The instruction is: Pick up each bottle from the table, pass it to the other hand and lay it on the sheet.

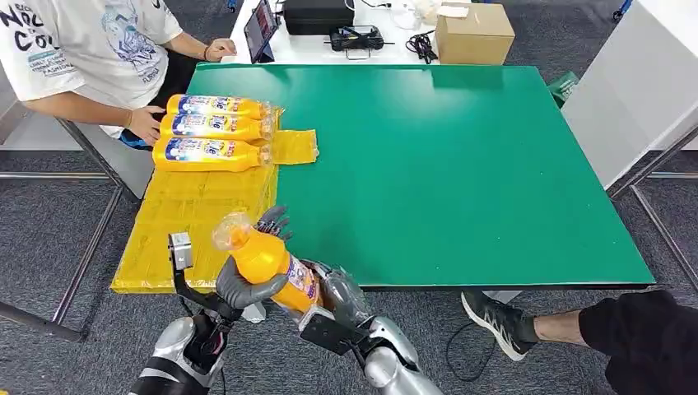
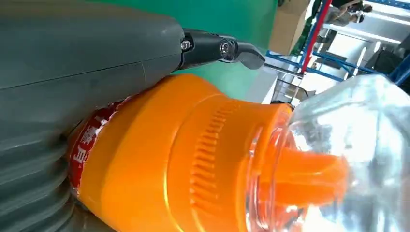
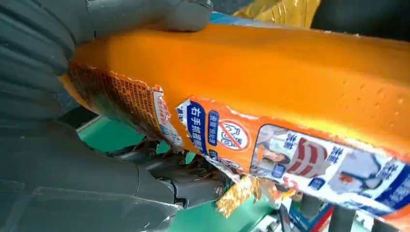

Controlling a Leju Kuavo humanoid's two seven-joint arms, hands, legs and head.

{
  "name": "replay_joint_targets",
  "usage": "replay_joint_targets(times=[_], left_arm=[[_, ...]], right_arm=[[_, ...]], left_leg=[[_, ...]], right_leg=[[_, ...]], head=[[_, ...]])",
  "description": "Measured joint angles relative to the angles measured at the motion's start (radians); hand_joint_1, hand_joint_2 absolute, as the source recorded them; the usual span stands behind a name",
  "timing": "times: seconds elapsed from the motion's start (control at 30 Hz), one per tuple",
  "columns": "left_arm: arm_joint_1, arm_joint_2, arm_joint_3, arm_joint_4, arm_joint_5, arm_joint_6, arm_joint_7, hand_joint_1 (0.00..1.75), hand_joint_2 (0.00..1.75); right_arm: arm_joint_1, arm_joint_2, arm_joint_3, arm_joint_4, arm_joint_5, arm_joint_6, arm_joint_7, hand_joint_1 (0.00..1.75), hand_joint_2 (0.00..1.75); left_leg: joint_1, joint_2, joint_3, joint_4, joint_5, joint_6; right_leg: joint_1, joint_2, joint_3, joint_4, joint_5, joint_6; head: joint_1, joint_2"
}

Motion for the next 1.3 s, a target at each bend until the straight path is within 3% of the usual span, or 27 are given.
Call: replay_joint_targets(times=[0.2,0.53,0.57,0.6,0.63,0.83,0.87,0.97,1.0,1.3], left_arm=[[0.003,0.000,0.011,0.008,0.005,-0.003,-0.005,1.75,1.75],[-0.001,0.000,0.018,0.007,-0.029,-0.008,-0.026,1.75,1.75],[-0.004,0.000,0.019,0.005,-0.034,-0.005,-0.028,1.75,1.75],[-0.008,0.000,0.021,0.001,-0.039,0.001,-0.030,1.75,1.75],[-0.013,0.000,0.021,-0.002,-0.040,0.003,-0.032,1.75,1.75],[-0.051,0.002,0.032,-0.036,-0.058,0.029,-0.033,1.75,1.75],[-0.057,0.003,0.035,-0.041,-0.058,0.032,-0.032,1.75,1.75],[-0.066,0.004,0.040,-0.050,-0.059,0.035,-0.032,1.75,1.75],[-0.067,0.004,0.041,-0.053,-0.061,0.036,-0.032,1.75,1.75],[-0.141,0.005,0.116,-0.057,-0.066,0.171,-0.001,1.75,1.75]], right_arm=[[-0.023,0.002,0.012,0.040,0.000,0.004,0.006,1.64,1.75],[-0.028,0.005,0.011,0.044,-0.001,-0.007,0.006,1.43,1.75],[-0.030,0.006,0.010,0.043,-0.002,-0.008,0.006,1.33,1.75],[-0.032,0.008,0.009,0.040,-0.003,-0.010,0.006,0.47,1.75],[-0.034,0.009,0.009,0.037,-0.004,-0.013,0.006,0.10,1.75],[-0.039,0.016,0.006,-0.002,-0.015,-0.041,0.010,0.10,1.75],[-0.039,0.017,0.005,-0.007,-0.016,-0.042,0.010,0.00,1.75],[-0.039,0.019,0.004,-0.018,-0.016,-0.043,0.010,0.00,1.75],[-0.039,0.019,0.004,-0.021,-0.018,-0.047,0.010,0.00,0.00],[-0.037,0.034,-0.042,-0.134,-0.129,-0.097,0.009,0.00,0.00]], left_leg=[[0.000,0.000,0.000,0.000,0.000,0.000],[0.000,0.000,0.000,0.000,0.000,0.000],[0.000,0.000,0.000,0.000,0.000,0.000],[0.000,0.000,0.000,0.000,0.000,0.000],[0.000,0.000,0.000,0.000,0.000,0.000],[0.000,0.000,0.000,0.000,0.001,0.000],[0.000,0.000,0.000,0.000,0.001,0.000],[0.000,0.000,0.000,0.000,0.000,0.000],[0.000,0.000,0.000,0.000,0.000,0.000],[0.000,0.000,0.000,0.000,0.001,0.000]], right_leg=[[0.000,0.000,0.000,0.000,0.000,0.000],[0.000,0.000,0.000,0.000,0.000,0.000],[0.000,0.000,0.000,0.000,0.000,0.000],[0.000,0.000,0.000,0.000,0.000,0.000],[0.000,0.000,0.000,0.000,0.000,0.000],[0.000,0.000,0.000,0.000,0.000,0.000],[0.000,0.000,0.000,0.000,0.000,0.000],[0.000,0.000,0.000,0.000,0.000,0.000],[0.000,0.000,0.000,0.000,0.000,0.000],[0.000,0.000,0.000,0.000,0.001,0.000]], head=[[0.000,0.000],[0.000,0.000],[0.000,0.000],[0.000,0.000],[0.000,0.000],[0.000,0.000],[0.000,0.000],[0.000,0.000],[0.000,0.000],[0.000,0.000]])
